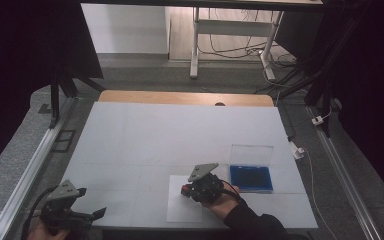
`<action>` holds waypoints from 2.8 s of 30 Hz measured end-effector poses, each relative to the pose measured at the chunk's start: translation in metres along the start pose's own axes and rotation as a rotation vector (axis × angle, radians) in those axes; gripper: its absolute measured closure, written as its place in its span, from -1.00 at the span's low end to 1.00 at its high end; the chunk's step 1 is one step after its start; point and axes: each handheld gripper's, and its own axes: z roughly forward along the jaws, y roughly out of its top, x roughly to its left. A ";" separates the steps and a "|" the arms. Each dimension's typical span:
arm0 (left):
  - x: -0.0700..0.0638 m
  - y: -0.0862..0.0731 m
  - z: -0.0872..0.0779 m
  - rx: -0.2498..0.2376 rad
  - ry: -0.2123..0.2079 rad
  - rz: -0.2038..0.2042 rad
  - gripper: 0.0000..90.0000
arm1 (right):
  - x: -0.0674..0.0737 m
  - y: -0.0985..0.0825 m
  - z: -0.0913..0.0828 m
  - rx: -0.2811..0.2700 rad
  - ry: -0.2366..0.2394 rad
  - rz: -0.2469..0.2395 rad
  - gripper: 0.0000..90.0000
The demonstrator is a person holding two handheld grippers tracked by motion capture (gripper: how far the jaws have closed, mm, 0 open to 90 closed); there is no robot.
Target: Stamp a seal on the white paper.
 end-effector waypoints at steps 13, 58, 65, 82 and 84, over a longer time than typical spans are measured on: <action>0.000 0.000 0.000 0.000 -0.001 0.003 -0.91 | 0.002 -0.002 0.009 0.040 -0.007 -0.024 0.80; -0.002 0.001 0.001 0.009 0.009 0.016 -0.90 | 0.007 -0.003 0.010 0.034 -0.037 -0.020 0.79; -0.002 0.001 0.001 0.007 0.012 0.020 -0.90 | 0.006 -0.002 0.010 0.038 -0.033 -0.012 0.79; -0.002 0.000 0.000 0.001 0.006 0.014 -0.90 | 0.002 -0.002 0.006 0.005 -0.005 0.033 0.79; -0.001 0.000 0.000 0.000 0.005 0.013 -0.90 | 0.002 -0.001 0.004 -0.008 0.001 0.034 0.79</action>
